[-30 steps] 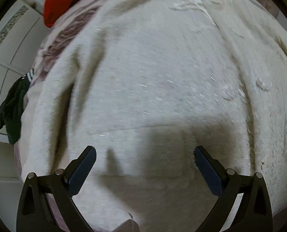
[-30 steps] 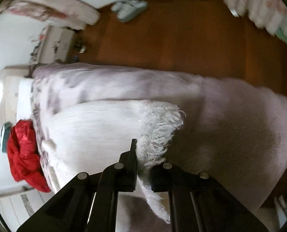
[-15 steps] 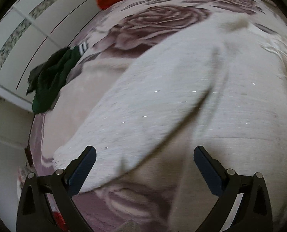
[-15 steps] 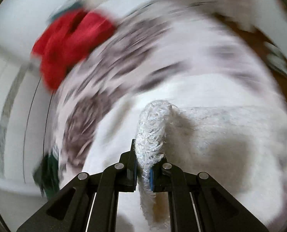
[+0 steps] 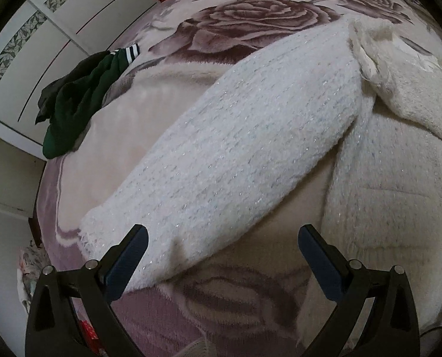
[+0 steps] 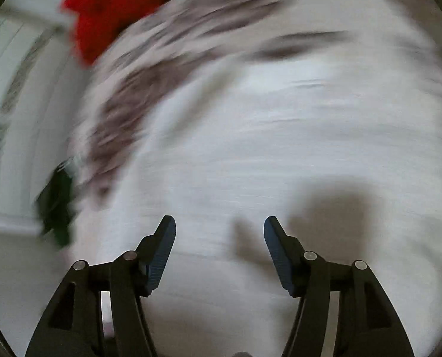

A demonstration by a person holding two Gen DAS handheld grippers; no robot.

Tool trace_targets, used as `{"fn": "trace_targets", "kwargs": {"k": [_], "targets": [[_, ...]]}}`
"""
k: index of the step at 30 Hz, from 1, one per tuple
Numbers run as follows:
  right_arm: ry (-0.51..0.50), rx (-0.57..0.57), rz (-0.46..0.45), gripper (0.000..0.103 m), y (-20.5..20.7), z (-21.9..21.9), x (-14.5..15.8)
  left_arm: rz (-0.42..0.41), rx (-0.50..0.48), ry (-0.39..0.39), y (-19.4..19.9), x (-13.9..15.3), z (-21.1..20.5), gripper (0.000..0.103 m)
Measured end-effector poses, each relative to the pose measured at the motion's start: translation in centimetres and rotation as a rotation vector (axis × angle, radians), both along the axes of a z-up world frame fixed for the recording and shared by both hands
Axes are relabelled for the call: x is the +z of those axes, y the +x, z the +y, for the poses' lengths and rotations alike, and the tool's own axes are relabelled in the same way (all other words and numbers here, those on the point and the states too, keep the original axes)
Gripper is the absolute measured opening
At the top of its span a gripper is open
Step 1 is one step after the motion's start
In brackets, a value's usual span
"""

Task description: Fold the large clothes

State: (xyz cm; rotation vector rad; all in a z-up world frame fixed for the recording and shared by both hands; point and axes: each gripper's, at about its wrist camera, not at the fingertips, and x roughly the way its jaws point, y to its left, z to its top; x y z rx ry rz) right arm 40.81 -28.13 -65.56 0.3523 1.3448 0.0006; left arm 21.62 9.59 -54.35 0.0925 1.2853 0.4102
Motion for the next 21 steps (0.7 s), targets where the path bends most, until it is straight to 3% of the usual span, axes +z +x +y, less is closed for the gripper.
{"fn": "trace_targets", "kwargs": {"k": [2,5,7,9,11,13,17,19,21], "targets": [[-0.159,-0.06,0.069,0.064,-2.1,-5.0,-1.6,-0.001,0.008,0.008,-0.1,0.3,-0.1,0.103],[-0.149,0.013,0.234,0.062,-3.7,-9.4,-7.1,-0.006,0.01,0.048,-0.2,0.8,-0.7,0.103],[-0.158,0.082,0.256,0.03,-4.0,-9.5,-9.0,-0.001,0.009,0.082,0.0,0.9,-1.2,0.103],[-0.214,0.045,0.195,0.009,-3.8,-10.6,-8.8,0.019,0.033,0.105,0.1,1.0,-1.4,0.103],[-0.223,-0.1,0.155,0.0,-4.0,-14.0,-8.2,0.018,0.082,0.113,-0.1,1.5,-1.0,0.103],[-0.133,-0.195,0.177,0.0,-5.0,-17.0,-9.0,0.016,0.128,0.121,-0.4,1.8,-0.4,0.103],[-0.127,-0.098,0.211,0.006,-7.0,-15.9,-8.7,0.044,0.256,0.067,-1.8,1.3,2.4,0.103],[-0.105,-0.089,0.194,0.027,-9.0,-15.4,-7.1,0.047,0.347,-0.025,-3.2,0.7,4.7,0.103],[-0.043,-0.09,0.171,0.039,-11.5,-14.1,-5.9,0.029,0.433,-0.123,-4.6,0.1,6.9,0.103]]}}
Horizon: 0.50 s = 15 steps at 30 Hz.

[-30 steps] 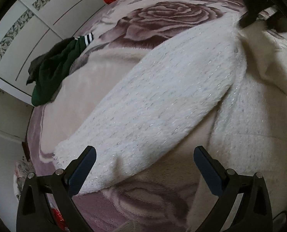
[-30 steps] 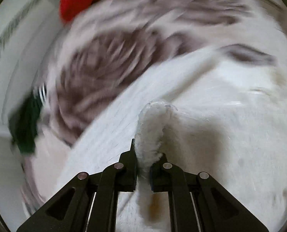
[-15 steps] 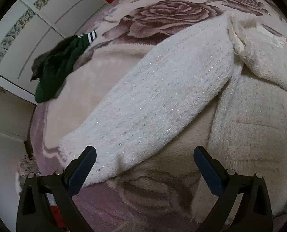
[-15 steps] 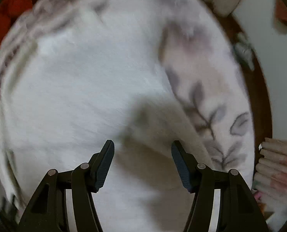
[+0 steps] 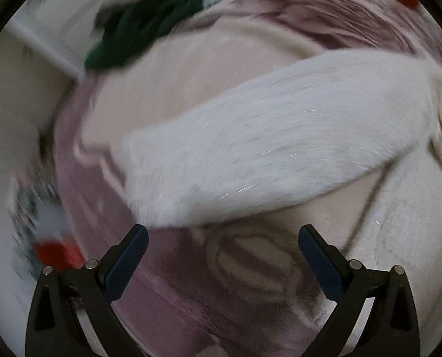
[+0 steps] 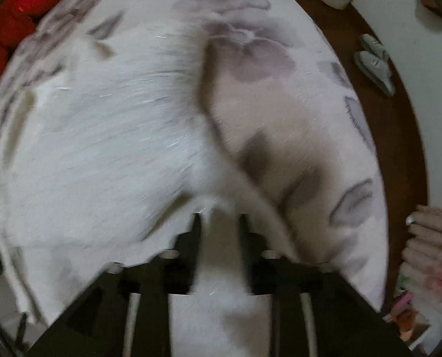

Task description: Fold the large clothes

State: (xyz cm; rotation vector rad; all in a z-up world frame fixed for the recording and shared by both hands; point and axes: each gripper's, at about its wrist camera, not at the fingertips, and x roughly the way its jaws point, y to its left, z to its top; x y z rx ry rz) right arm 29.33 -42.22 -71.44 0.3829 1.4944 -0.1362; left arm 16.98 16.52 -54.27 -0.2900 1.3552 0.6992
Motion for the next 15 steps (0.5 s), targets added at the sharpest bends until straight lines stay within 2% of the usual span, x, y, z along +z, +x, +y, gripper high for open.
{"fn": "trace_targets", "kwargs": {"k": [3,5,7,8,9,10,11,12,13,15], "targets": [[0.078,0.015,-0.016,0.039,-3.2,2.6,0.7,-0.097,0.158,-0.18,-3.2,-1.3,4.6,0.103],[0.122,0.02,-0.021,0.039,-3.9,4.7,1.1,-0.161,0.236,-0.26,-4.6,-2.2,6.9,0.103],[0.172,0.014,-0.009,0.039,-5.5,7.4,0.2,-0.265,0.342,-0.379,-5.9,-3.6,9.9,0.103],[0.189,0.011,0.002,0.039,-5.3,8.8,-0.2,-0.315,0.388,-0.414,-6.3,-4.2,11.0,0.102],[0.199,0.01,0.003,0.039,-4.8,9.9,-0.6,-0.386,0.454,-0.442,-6.8,-5.0,12.6,0.095],[0.197,0.012,0.003,0.039,-4.6,10.9,-1.0,-0.433,0.493,-0.457,-7.0,-5.4,13.6,0.072],[0.184,0.013,0.005,0.039,-4.7,12.4,-1.5,-0.472,0.529,-0.471,-7.1,-5.8,14.5,0.059],[0.166,0.008,0.007,0.039,-4.9,14.2,-1.9,-0.485,0.566,-0.473,-7.1,-6.1,15.4,0.039],[0.151,0.002,0.005,0.039,-4.6,15.5,-1.9,-0.535,0.585,-0.487,-7.1,-6.0,16.5,0.026],[0.076,-0.017,0.006,0.044,-4.1,17.9,-1.8,-0.598,0.574,-0.478,-6.7,-4.9,17.6,0.018]]}}
